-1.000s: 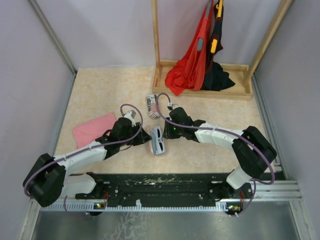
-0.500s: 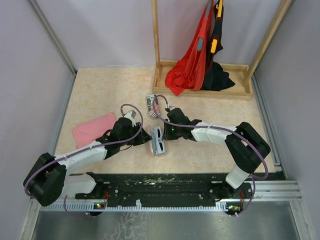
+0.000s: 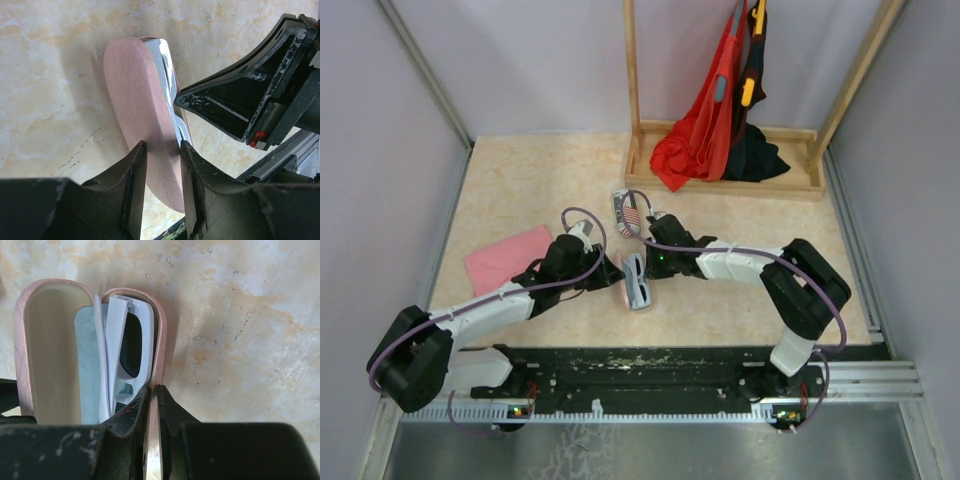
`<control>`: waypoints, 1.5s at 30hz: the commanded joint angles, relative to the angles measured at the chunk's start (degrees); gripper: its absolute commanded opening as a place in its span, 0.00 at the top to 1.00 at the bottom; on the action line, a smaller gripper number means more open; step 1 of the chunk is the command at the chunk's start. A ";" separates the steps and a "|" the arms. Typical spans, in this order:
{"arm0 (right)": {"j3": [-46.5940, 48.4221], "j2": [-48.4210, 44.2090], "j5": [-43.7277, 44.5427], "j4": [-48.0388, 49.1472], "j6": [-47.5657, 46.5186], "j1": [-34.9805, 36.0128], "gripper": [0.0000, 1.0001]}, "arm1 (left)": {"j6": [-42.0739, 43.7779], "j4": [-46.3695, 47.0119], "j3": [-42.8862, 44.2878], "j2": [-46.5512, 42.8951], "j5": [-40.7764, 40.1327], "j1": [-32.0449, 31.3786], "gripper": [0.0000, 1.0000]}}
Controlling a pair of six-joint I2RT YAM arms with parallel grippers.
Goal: Organize the sunglasses
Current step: Place the sunglasses in the sunglasses case.
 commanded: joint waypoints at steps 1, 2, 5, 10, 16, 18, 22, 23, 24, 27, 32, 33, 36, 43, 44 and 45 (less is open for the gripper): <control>2.70 1.23 1.23 -0.13 -1.06 1.17 0.90 | 0.11 0.92 1.00 0.34 0.59 -0.32 0.62; 2.94 1.38 1.71 -0.45 -1.14 1.37 0.89 | 0.11 0.88 1.00 0.39 0.54 -0.32 0.62; 4.13 2.12 3.43 -2.13 -1.59 2.22 0.87 | 0.11 1.08 1.15 0.61 0.73 -0.32 0.62; 5.51 3.39 6.06 -4.26 -2.20 3.58 0.86 | 0.15 1.34 1.18 1.01 0.71 -0.32 0.62; 6.48 3.90 7.78 -5.72 -2.55 4.60 0.79 | 0.08 1.51 1.18 1.27 0.94 -0.40 0.62; 6.58 3.53 8.20 -5.84 -2.57 4.66 0.79 | 0.14 1.49 1.17 1.13 0.86 -0.41 0.62; 6.10 1.02 9.02 -5.51 -2.39 4.69 0.79 | 0.11 0.87 1.05 0.29 0.38 -0.41 0.62; 6.02 0.12 9.36 -5.50 -2.35 4.68 0.79 | 0.20 0.83 1.01 0.09 0.29 -0.39 0.62; 6.01 -1.16 9.75 -5.76 -2.32 4.72 0.79 | 0.24 0.76 1.00 -0.05 0.24 -0.41 0.62; 6.33 -4.65 10.80 -6.68 -2.44 4.71 0.75 | 0.44 0.44 1.07 -0.21 0.23 -0.41 0.62; 5.79 -8.57 11.55 -7.87 -2.64 4.68 0.71 | 0.72 -0.05 1.31 -0.21 0.39 -0.41 0.62; 5.23 -9.33 12.02 -7.78 -2.49 4.74 0.71 | 0.81 -0.12 1.35 -0.21 0.41 -0.41 0.62; 2.47 -11.71 13.65 -6.35 -1.37 3.81 0.72 | 0.81 -0.24 1.50 -0.22 0.56 -0.41 0.62; -4.47 -11.80 6.48 0.94 0.73 -1.21 0.79 | 1.40 -1.44 2.52 -0.17 0.81 -0.41 0.61; -4.84 -11.20 5.78 1.64 0.84 -1.37 0.79 | 1.49 -1.65 2.57 -0.32 0.72 -0.41 0.61; -5.17 -10.51 5.03 2.31 0.97 -1.58 0.79 | 1.58 -1.68 2.65 -0.42 0.64 -0.41 0.60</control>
